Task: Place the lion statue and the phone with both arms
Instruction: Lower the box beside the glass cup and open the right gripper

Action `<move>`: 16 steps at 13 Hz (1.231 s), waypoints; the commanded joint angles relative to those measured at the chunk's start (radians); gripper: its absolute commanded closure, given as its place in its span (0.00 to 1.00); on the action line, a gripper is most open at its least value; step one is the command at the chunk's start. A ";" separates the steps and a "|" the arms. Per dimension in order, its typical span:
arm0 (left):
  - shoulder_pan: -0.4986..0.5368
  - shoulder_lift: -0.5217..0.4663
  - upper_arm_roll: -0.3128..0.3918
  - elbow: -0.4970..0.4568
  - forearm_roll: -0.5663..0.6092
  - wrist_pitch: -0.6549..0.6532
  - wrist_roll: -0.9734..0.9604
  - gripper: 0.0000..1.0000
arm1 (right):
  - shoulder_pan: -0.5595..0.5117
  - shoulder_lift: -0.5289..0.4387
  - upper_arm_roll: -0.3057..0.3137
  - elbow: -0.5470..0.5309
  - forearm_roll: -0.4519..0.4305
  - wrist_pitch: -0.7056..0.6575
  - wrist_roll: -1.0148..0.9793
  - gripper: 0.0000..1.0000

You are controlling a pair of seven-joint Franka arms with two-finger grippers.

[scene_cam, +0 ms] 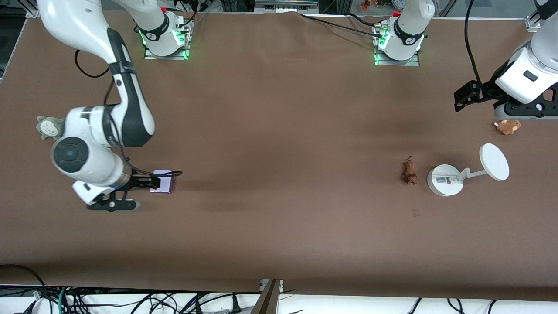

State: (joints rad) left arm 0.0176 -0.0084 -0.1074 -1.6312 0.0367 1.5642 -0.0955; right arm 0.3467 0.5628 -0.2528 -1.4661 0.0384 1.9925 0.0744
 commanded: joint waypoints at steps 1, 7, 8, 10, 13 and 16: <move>-0.001 -0.016 0.000 0.001 -0.014 -0.012 0.002 0.00 | 0.005 -0.046 -0.057 0.041 0.000 -0.105 -0.102 0.00; -0.001 -0.016 0.000 0.001 -0.014 -0.019 0.003 0.00 | -0.066 -0.245 -0.013 0.011 0.005 -0.276 -0.111 0.00; -0.001 -0.016 0.000 0.002 -0.014 -0.021 0.002 0.00 | -0.125 -0.289 0.048 -0.015 0.005 -0.303 -0.078 0.00; -0.001 -0.018 0.000 0.002 -0.014 -0.027 0.003 0.00 | -0.184 -0.391 0.113 -0.089 0.005 -0.319 -0.062 0.00; -0.001 -0.018 0.000 0.002 -0.015 -0.036 0.002 0.00 | -0.204 -0.527 0.138 -0.184 -0.006 -0.325 -0.076 0.00; -0.002 -0.018 -0.008 0.002 -0.015 -0.038 0.002 0.00 | -0.230 -0.595 0.139 -0.197 -0.006 -0.371 -0.073 0.00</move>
State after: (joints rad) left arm 0.0166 -0.0102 -0.1088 -1.6305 0.0366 1.5443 -0.0954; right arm 0.1469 0.0271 -0.1384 -1.6128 0.0389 1.6368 -0.0073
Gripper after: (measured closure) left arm 0.000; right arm 0.000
